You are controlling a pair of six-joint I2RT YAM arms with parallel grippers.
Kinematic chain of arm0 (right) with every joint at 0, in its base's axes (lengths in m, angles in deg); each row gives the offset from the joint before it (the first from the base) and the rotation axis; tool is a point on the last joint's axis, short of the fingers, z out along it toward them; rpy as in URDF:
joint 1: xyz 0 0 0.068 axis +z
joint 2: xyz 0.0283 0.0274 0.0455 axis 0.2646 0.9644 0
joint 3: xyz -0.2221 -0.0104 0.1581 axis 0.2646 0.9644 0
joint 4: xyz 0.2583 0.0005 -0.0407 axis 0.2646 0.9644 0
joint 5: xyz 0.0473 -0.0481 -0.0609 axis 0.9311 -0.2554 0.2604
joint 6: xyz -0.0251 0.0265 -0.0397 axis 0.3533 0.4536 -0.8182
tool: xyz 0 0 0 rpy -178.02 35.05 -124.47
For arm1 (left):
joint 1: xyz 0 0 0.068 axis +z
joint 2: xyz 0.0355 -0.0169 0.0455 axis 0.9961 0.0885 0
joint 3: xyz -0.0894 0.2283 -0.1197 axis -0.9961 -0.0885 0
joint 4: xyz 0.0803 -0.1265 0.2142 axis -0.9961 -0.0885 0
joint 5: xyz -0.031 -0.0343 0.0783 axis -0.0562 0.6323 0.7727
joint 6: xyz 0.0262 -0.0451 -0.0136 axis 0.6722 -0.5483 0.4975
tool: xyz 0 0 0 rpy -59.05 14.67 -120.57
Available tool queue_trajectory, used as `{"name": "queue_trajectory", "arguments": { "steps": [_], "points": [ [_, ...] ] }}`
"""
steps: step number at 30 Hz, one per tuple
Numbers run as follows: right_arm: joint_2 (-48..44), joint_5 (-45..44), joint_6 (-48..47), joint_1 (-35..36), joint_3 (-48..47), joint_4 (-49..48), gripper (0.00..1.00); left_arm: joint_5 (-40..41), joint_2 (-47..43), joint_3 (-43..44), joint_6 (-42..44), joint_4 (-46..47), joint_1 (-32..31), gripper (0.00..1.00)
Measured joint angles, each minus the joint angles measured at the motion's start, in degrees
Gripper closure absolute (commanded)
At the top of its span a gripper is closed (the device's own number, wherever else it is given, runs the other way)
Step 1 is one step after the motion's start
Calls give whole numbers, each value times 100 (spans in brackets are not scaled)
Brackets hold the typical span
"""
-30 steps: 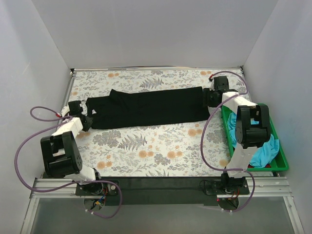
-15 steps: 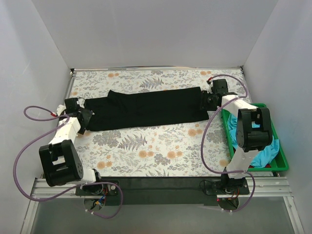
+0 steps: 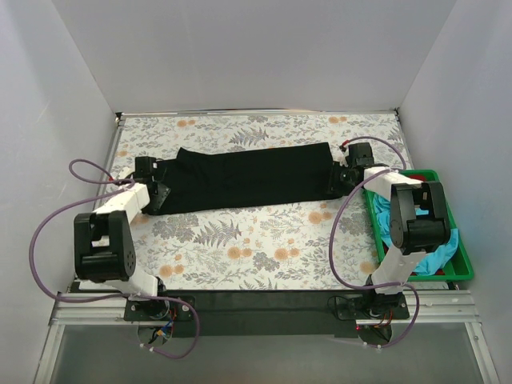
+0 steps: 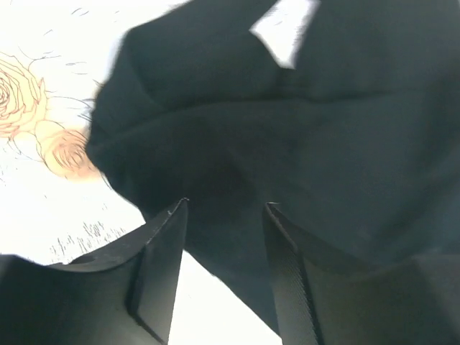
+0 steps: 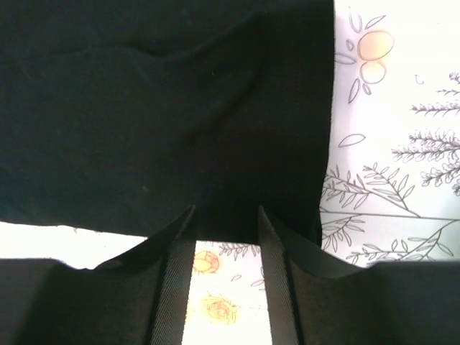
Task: Fold and stack the t-shirts
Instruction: Fold the tshirt
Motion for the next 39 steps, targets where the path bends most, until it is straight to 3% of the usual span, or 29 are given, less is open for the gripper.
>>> {"name": "queue_trajectory", "arguments": {
  "steps": [7, 15, 22, 27, 33, 39],
  "points": [
    [-229, -243, 151, -46, 385, -184, 60, 127, 638, 68, -114, 70, 177, 59],
    [-1202, -459, 358, -44, 1408, -127, 56, -234, -131, -686, -330, 138, 734, 57],
    [-2339, -931, 348, 195, 2004, 614, 46, -234, -1080, -1025, -46, -568, 935, 36],
    [-2780, -1084, 177, 909, 1617, 916, 45, -170, -1296, -264, 400, -743, 411, 26],
    [-2723, -702, -63, 1694, 1104, 638, 46, -603, -520, 975, 1558, 339, -437, 27],
    [-2583, -326, -151, 2041, 1134, 625, 46, -1231, 1502, 2173, 2573, 931, -463, 33]
  ]
}}
